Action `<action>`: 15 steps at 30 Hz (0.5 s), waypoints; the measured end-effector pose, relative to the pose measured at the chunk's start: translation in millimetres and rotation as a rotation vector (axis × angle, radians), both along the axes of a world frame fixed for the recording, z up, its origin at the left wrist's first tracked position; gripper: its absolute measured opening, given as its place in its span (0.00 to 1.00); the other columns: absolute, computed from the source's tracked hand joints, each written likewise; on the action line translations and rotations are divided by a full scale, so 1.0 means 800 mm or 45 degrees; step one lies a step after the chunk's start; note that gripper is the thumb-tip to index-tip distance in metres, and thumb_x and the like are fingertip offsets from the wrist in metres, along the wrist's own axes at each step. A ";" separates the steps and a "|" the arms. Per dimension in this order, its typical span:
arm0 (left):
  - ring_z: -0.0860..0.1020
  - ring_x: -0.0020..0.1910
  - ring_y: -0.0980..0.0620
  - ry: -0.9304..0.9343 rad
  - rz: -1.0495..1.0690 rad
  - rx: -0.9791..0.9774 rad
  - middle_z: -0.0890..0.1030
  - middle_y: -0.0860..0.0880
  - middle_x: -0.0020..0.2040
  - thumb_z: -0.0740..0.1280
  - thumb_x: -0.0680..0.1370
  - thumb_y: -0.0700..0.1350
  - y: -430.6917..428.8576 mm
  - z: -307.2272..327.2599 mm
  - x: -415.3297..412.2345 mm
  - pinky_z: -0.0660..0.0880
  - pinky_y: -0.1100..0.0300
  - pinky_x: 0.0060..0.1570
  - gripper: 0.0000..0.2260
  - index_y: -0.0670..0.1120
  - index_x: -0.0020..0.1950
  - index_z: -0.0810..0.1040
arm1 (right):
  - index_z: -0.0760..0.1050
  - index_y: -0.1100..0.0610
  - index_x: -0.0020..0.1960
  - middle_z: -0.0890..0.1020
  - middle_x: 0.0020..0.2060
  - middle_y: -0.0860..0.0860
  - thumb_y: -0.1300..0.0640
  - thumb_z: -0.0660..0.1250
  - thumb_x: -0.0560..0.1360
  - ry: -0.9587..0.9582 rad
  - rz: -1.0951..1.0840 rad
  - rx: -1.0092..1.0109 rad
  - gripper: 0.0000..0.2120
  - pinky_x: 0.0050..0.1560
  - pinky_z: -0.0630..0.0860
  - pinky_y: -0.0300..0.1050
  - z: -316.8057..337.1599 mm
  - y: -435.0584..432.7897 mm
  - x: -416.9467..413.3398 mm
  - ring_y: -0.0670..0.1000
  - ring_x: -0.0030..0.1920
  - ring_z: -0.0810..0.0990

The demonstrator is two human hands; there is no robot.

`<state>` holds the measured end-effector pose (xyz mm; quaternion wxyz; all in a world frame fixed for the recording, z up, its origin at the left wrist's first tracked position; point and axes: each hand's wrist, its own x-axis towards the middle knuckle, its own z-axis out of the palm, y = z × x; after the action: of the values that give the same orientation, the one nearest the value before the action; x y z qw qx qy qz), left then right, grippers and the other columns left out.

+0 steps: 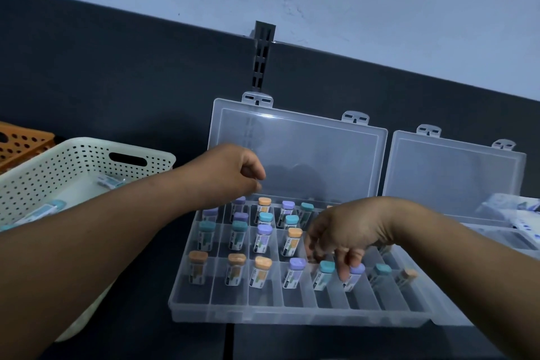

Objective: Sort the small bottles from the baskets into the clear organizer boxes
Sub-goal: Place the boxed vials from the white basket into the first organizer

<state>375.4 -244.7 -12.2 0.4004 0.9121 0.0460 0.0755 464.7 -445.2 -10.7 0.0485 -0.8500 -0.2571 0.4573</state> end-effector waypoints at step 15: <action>0.79 0.42 0.61 0.005 -0.025 0.026 0.81 0.57 0.40 0.72 0.74 0.41 -0.008 0.002 0.002 0.74 0.66 0.43 0.09 0.56 0.40 0.78 | 0.81 0.61 0.50 0.77 0.30 0.55 0.62 0.66 0.75 -0.235 -0.118 0.105 0.07 0.26 0.61 0.39 -0.007 -0.001 0.000 0.49 0.27 0.67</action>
<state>376.6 -251.0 -10.5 0.3916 0.9167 0.0372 0.0704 464.9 -446.0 -16.3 0.0808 -0.8967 -0.2395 0.3635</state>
